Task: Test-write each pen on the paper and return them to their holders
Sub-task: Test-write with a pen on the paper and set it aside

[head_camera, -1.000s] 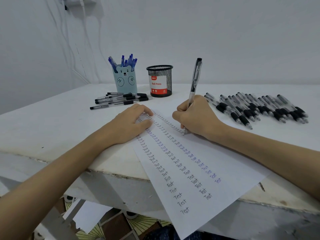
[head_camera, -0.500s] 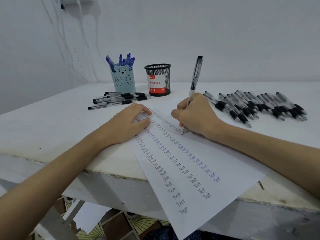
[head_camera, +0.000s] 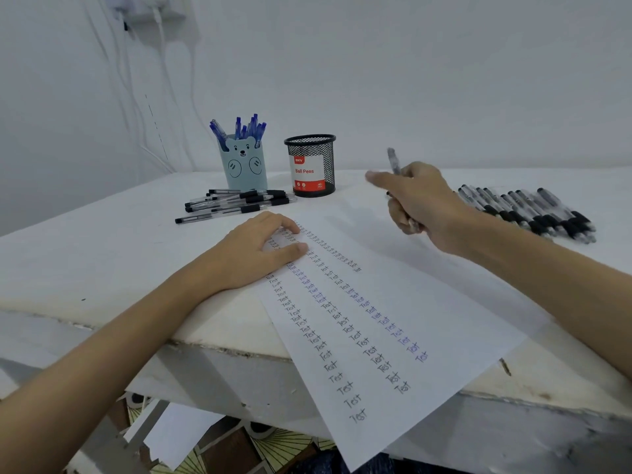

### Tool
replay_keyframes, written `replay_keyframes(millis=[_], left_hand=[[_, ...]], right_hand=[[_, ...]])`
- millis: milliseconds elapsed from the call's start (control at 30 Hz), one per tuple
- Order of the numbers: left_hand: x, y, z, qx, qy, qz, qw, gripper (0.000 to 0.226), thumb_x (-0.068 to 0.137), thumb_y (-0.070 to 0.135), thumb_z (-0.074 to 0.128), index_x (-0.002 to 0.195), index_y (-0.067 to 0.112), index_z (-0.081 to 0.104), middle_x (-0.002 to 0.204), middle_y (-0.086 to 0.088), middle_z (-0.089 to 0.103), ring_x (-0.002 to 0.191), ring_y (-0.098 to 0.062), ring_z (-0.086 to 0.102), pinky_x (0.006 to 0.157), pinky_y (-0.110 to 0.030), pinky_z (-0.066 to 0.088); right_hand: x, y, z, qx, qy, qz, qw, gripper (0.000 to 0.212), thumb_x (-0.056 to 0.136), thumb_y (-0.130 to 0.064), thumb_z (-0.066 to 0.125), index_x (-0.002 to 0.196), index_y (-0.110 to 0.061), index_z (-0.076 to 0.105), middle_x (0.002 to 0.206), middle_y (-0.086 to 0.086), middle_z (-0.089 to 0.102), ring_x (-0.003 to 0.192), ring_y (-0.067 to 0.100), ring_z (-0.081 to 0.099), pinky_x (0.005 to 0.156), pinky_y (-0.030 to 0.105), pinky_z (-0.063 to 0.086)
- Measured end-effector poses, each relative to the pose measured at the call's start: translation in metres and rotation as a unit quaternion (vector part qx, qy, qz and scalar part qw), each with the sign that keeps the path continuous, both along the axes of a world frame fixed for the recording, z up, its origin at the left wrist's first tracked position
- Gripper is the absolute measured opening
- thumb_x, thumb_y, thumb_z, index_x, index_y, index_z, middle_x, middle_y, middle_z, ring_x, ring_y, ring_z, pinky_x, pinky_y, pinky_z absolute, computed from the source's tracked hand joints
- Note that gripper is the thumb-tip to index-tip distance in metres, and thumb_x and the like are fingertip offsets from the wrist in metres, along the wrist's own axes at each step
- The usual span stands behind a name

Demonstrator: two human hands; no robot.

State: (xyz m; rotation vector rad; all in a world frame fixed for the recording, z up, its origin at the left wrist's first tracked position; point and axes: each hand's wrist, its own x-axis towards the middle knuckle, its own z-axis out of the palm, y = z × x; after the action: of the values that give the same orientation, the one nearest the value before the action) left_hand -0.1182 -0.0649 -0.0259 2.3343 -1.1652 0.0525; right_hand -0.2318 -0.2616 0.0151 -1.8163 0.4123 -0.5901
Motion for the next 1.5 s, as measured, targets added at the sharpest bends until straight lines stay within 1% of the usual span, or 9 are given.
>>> replay_keyframes(millis=[133,367,500,600,667,1000,1233,1400,1500], left_hand=[[-0.004,0.001,0.002,-0.001,0.002,0.002,1.000,0.036,0.088,0.045,0.054,0.120,0.028,0.054,0.128,0.013,0.050,0.119,-0.006,0.044,0.097,-0.023,0.031],[-0.006,0.001,0.004,-0.005,0.019,0.002,1.000,0.036,0.088,0.044,0.054,0.122,0.030,0.053,0.131,0.014,0.050,0.121,-0.007,0.043,0.098,-0.022,0.030],[-0.007,0.000,0.005,0.004,0.019,0.000,1.000,0.035,0.091,0.041,0.052,0.125,0.032,0.052,0.134,0.016,0.047,0.119,-0.003,0.041,0.095,-0.021,0.028],[-0.007,0.001,0.005,0.007,0.016,0.000,1.000,0.034,0.092,0.039,0.051,0.126,0.033,0.052,0.135,0.016,0.046,0.121,-0.004,0.040,0.095,-0.020,0.026],[-0.006,0.001,0.005,0.010,0.016,0.006,1.000,0.034,0.093,0.038,0.051,0.127,0.032,0.051,0.136,0.016,0.046,0.125,-0.007,0.040,0.096,-0.020,0.026],[0.005,0.006,0.002,0.054,-0.005,0.092,0.994,0.033,0.095,0.038,0.048,0.128,0.034,0.046,0.141,0.014,0.042,0.130,-0.011,0.037,0.115,-0.042,0.012],[0.009,0.028,0.014,0.000,0.047,0.057,0.997,0.068,0.072,0.085,0.037,0.126,0.045,0.044,0.138,0.023,0.039,0.125,-0.003,0.036,0.105,-0.028,0.026],[0.037,0.063,0.019,-0.001,0.007,0.090,0.996,0.029,0.086,0.053,0.048,0.112,0.040,0.054,0.133,0.016,0.049,0.114,-0.001,0.040,0.093,-0.021,0.027],[0.046,0.082,0.009,-0.013,0.008,0.088,0.996,0.042,0.079,0.066,0.054,0.109,0.038,0.059,0.124,0.019,0.054,0.115,0.000,0.046,0.089,-0.009,0.029]], right_hand=[[-0.001,-0.010,-0.001,0.036,-0.007,-0.001,0.999,0.032,0.100,-0.035,0.040,0.081,-0.009,0.044,0.029,0.000,0.035,0.026,0.014,0.025,0.033,0.014,0.020],[-0.002,-0.023,0.002,0.097,-0.048,-0.039,0.993,0.023,0.089,-0.019,0.051,0.070,-0.010,0.044,0.030,0.002,0.030,0.028,0.016,0.023,0.032,0.017,0.021],[0.002,-0.029,-0.010,-0.174,0.048,-0.054,0.982,0.017,0.088,-0.023,0.056,0.078,-0.009,0.056,0.049,0.002,0.051,0.039,0.015,0.043,0.042,0.019,0.033],[0.006,-0.033,-0.022,-0.427,0.148,-0.072,0.889,0.022,0.086,-0.028,0.057,0.094,-0.009,0.063,0.091,0.008,0.063,0.084,0.026,0.058,0.071,0.030,0.042],[0.007,-0.037,-0.025,-0.485,0.159,-0.085,0.855,0.024,0.087,-0.027,0.055,0.099,-0.008,0.062,0.099,0.009,0.064,0.095,0.029,0.057,0.075,0.032,0.042],[0.003,-0.053,-0.023,-0.534,0.158,-0.155,0.816,0.016,0.087,-0.013,0.049,0.095,-0.007,0.062,0.092,0.011,0.065,0.084,0.031,0.058,0.062,0.028,0.031],[0.005,-0.027,0.001,-0.510,0.078,-0.117,0.848,0.019,0.090,-0.029,0.052,0.092,-0.015,0.064,0.077,-0.001,0.059,0.080,0.025,0.050,0.067,0.029,0.033],[0.045,0.018,0.049,-0.511,0.067,0.014,0.857,0.013,0.086,-0.028,0.056,0.083,-0.018,0.064,0.082,0.000,0.061,0.082,0.023,0.055,0.064,0.026,0.035],[0.081,0.049,0.051,-0.515,0.086,0.102,0.847,0.019,0.086,-0.020,0.053,0.090,-0.010,0.070,0.087,0.004,0.067,0.084,0.023,0.057,0.060,0.024,0.043]])
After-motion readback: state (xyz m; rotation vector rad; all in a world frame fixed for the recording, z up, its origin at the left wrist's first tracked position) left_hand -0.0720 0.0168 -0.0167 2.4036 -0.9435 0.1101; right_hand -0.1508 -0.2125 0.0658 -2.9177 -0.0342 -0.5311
